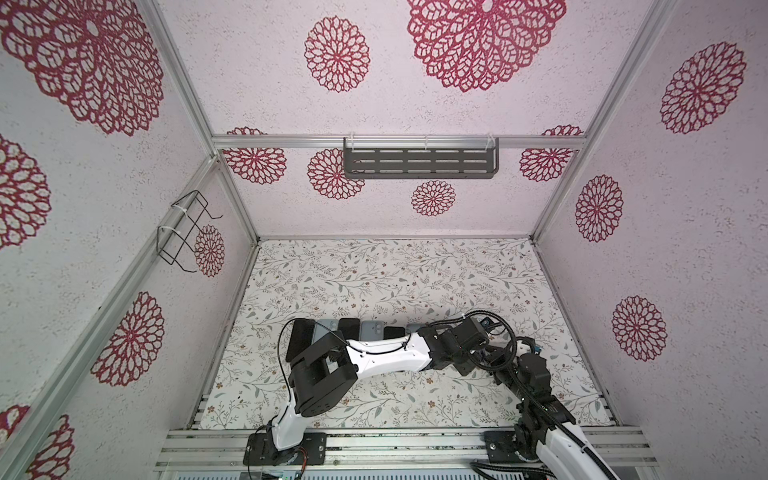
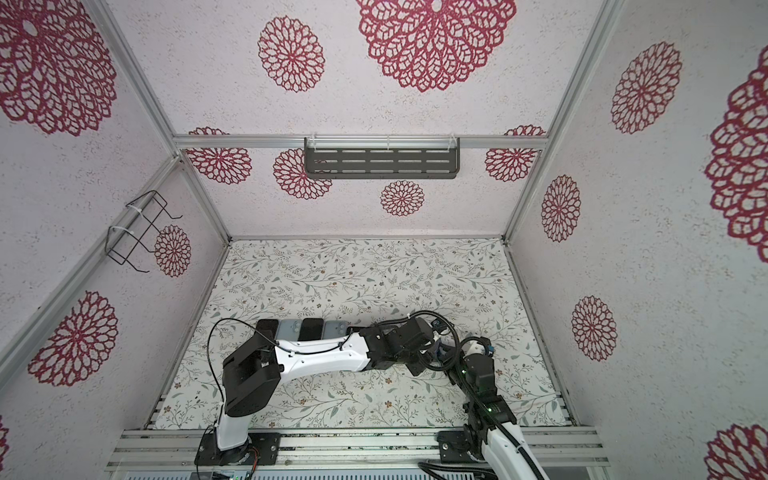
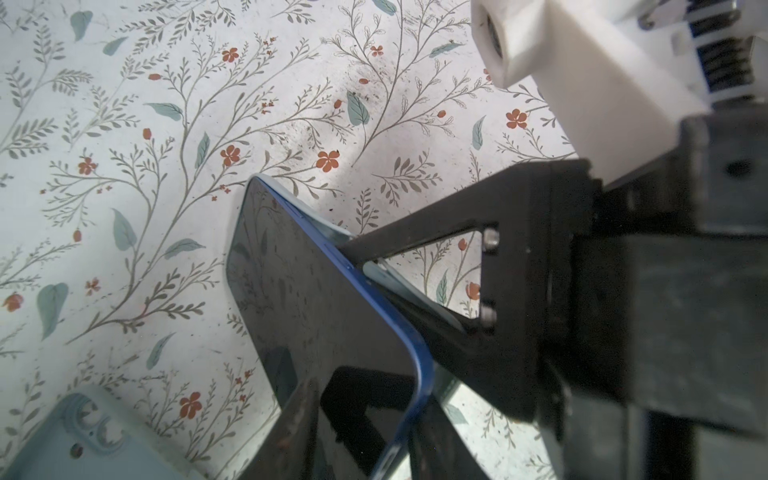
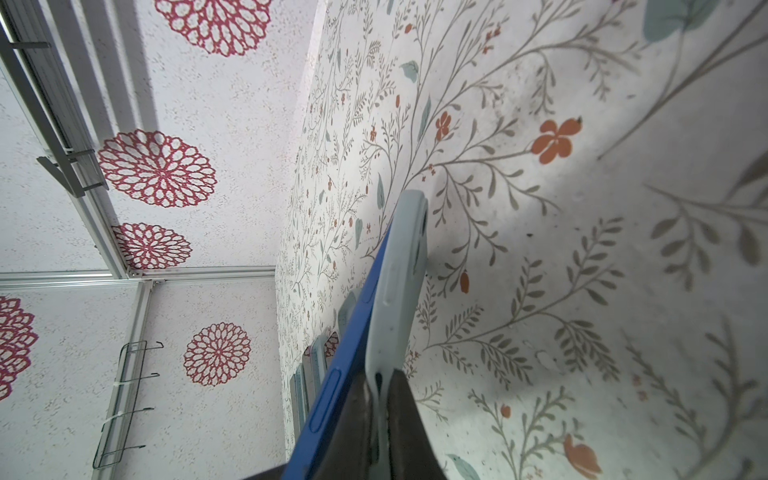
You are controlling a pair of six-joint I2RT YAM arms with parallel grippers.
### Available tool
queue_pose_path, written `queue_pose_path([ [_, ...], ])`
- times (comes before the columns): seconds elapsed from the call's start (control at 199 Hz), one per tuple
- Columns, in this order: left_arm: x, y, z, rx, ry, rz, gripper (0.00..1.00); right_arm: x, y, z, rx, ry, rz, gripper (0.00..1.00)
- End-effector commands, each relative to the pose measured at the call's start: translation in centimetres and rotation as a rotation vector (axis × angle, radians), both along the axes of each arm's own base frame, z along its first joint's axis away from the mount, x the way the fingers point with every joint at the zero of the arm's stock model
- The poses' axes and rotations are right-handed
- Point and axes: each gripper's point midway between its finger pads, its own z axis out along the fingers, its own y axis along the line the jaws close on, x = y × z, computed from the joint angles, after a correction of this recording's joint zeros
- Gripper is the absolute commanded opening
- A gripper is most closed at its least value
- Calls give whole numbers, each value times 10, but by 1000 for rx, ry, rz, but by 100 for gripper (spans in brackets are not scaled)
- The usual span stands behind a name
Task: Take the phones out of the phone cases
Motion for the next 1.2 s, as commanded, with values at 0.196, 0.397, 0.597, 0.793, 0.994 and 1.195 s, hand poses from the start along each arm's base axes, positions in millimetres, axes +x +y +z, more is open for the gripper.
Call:
queue_pose_path([
  [0.196,19,4,16,-25,-124,75,18,4,8,26,50,-89,29,0],
  [0.397,20,6,21,-19,-177,111,10,4,7,24,39,-74,26,0],
  [0.597,29,20,58,-33,-282,206,6,1,4,13,-25,-18,33,0],
  [0.793,27,34,81,-12,-349,240,5,-2,-2,1,-87,30,22,0],
  [0.994,22,48,81,55,-398,254,5,-3,-11,-2,-165,53,4,0],
  [1.195,20,52,59,176,-441,231,4,-4,-24,3,-289,74,-14,0],
])
